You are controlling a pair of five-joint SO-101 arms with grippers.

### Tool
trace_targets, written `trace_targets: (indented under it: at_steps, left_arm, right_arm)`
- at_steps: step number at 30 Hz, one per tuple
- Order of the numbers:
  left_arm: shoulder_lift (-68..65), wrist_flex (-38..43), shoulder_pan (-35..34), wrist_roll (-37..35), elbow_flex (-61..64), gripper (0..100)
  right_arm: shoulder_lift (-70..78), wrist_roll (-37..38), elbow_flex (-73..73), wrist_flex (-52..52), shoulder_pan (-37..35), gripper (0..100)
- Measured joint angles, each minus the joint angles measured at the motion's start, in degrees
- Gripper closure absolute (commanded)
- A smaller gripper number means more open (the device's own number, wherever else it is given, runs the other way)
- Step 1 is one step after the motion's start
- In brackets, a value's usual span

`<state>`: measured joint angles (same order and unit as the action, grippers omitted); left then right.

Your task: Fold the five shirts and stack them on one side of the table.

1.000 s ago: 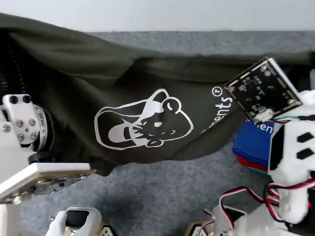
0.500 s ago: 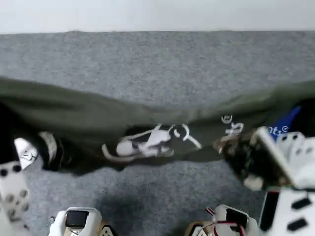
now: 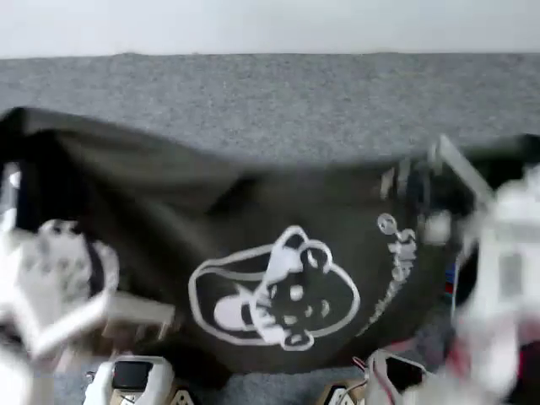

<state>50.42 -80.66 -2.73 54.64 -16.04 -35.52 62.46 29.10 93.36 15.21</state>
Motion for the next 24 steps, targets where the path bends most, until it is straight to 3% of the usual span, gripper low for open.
trace_targets:
  at_steps: [3,7,16,24]
  left_arm:
    - [-0.1,3.5,0.0,1.7,11.1,99]
    - [-1.0,14.3,0.0,2.0,28.5,99]
    - [-4.0,53.7,0.0,3.6,65.5,99]
    - [-25.2,75.3,0.0,6.6,65.0,99]
  right_arm:
    - [4.4,0.0,-10.4,-0.8,-2.3,98.7]
    - [9.5,0.0,-25.3,-8.8,-4.9,98.7]
    - [18.8,0.0,-45.7,-41.7,-9.1,98.7]
    - [32.4,2.2,-46.8,-70.3,-9.1,98.8]
